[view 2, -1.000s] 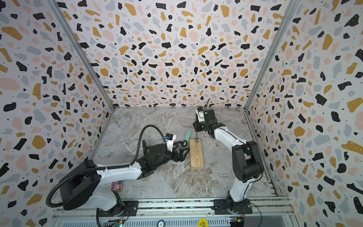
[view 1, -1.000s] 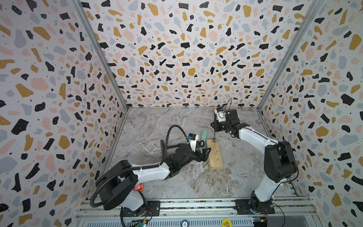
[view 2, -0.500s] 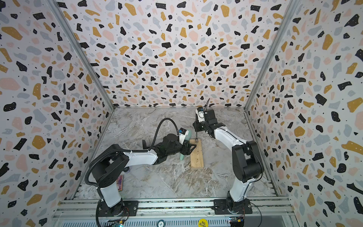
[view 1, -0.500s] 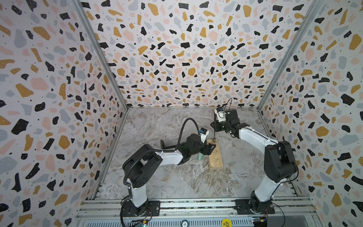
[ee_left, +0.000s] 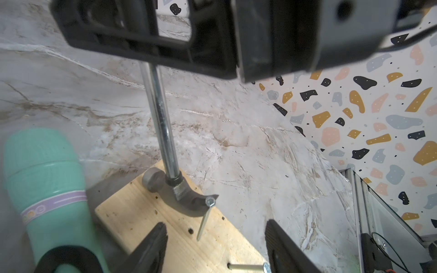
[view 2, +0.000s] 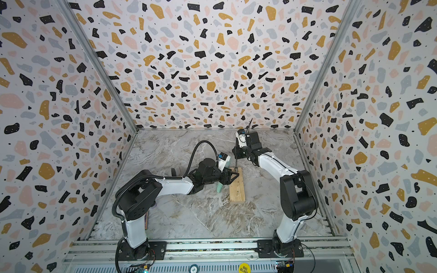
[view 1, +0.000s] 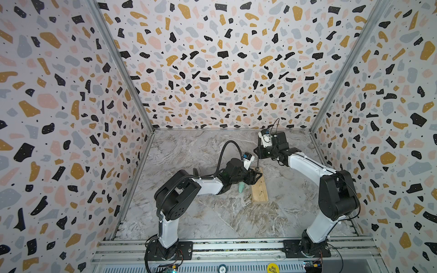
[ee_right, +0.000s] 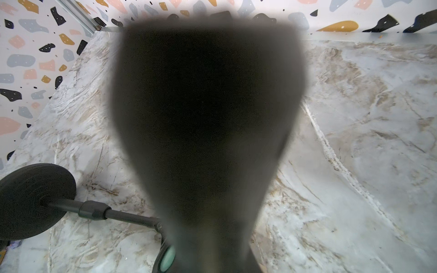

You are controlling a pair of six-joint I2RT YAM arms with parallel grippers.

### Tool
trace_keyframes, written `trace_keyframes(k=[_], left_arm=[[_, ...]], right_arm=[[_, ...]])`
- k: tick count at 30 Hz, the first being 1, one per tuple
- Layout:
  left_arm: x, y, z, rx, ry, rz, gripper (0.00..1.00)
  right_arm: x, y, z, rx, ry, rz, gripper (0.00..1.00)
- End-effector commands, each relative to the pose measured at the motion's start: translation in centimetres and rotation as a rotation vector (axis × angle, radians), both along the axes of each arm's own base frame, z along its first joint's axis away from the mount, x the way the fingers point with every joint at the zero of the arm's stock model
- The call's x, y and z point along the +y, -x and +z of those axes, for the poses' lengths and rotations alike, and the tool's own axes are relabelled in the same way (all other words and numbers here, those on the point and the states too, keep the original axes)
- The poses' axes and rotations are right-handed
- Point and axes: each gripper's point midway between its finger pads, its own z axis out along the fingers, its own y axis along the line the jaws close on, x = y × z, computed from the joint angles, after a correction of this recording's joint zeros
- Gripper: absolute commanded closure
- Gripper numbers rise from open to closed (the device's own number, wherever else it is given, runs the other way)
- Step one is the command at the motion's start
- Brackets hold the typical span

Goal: Use a claw hammer to pull out a nail
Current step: Remove the nail from the mounting plate.

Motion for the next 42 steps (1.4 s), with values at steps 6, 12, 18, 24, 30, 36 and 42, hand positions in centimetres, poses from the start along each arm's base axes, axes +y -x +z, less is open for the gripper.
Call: trace_keyframes(k=[6, 12, 18, 24, 30, 36, 42], left_arm=[[-0.6, -0.1, 2.0, -0.024, 0.06, -0.031, 0.35], [-0.6, 0.2, 1.1, 0.002, 0.039, -0.055, 0.38], [-1.0, -0.1, 0.9, 0.001, 0.029, -0.069, 0.44], [-1.8, -0.8, 0.6, -0.016, -0.002, -0.09, 0.49], [-1.7, -1.0, 0.5, -0.013, -0.005, -0.091, 0.54], [-0.5, -0.7, 0.1, 0.0, -0.012, -0.069, 0.53], [-0.4, -0.3, -0.4, 0.018, -0.006, -0.077, 0.53]], right_arm=[[0.3, 0.1, 5.4, -0.092, -0.037, 0.004, 1.0], [0.4, 0.0, 6.0, -0.106, -0.043, 0.004, 1.0], [0.5, -0.1, 6.4, -0.11, -0.048, 0.007, 1.0], [0.8, 0.0, 6.7, -0.113, -0.051, 0.014, 1.0], [0.6, 0.0, 6.8, -0.115, -0.045, 0.005, 1.0], [0.4, -0.3, 7.0, -0.125, -0.038, -0.004, 1.0], [0.7, -0.6, 7.1, -0.125, -0.043, 0.003, 1.0]])
